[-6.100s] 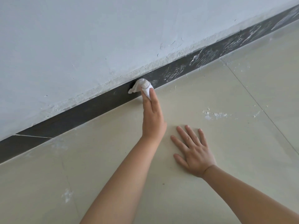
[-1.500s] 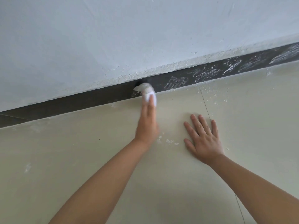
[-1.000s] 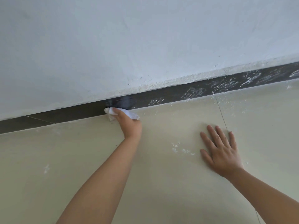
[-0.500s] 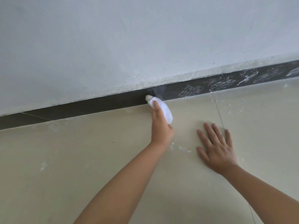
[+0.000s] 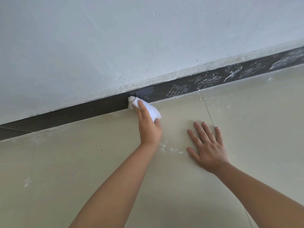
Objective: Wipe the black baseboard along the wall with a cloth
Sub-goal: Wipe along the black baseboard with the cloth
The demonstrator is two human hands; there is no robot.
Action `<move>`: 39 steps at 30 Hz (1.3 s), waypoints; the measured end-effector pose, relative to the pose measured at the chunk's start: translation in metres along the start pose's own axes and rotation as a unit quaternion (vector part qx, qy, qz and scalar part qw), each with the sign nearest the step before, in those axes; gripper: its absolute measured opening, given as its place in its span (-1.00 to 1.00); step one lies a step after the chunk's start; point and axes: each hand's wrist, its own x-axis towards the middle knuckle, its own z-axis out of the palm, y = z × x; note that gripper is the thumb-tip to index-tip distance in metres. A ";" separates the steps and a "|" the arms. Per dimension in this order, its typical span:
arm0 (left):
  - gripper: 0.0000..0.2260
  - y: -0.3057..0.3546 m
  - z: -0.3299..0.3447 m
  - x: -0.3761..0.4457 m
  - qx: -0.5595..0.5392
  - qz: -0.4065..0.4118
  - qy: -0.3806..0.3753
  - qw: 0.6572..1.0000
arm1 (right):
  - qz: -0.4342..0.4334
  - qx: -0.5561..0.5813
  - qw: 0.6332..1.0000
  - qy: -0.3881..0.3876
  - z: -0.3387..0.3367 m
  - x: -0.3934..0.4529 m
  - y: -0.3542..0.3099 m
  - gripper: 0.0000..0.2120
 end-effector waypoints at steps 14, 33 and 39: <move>-0.36 0.001 0.001 -0.019 0.027 0.087 -0.054 0.994 | 0.002 0.000 0.999 -0.032 -0.004 0.000 0.000 -0.26; -0.32 -0.022 -0.021 0.027 -0.031 -0.106 0.180 0.977 | 0.004 0.015 1.000 -0.018 -0.002 0.000 0.000 -0.26; -0.41 -0.012 0.005 0.002 0.009 0.027 0.022 0.999 | 0.000 0.022 1.000 -0.013 -0.001 0.001 0.001 -0.26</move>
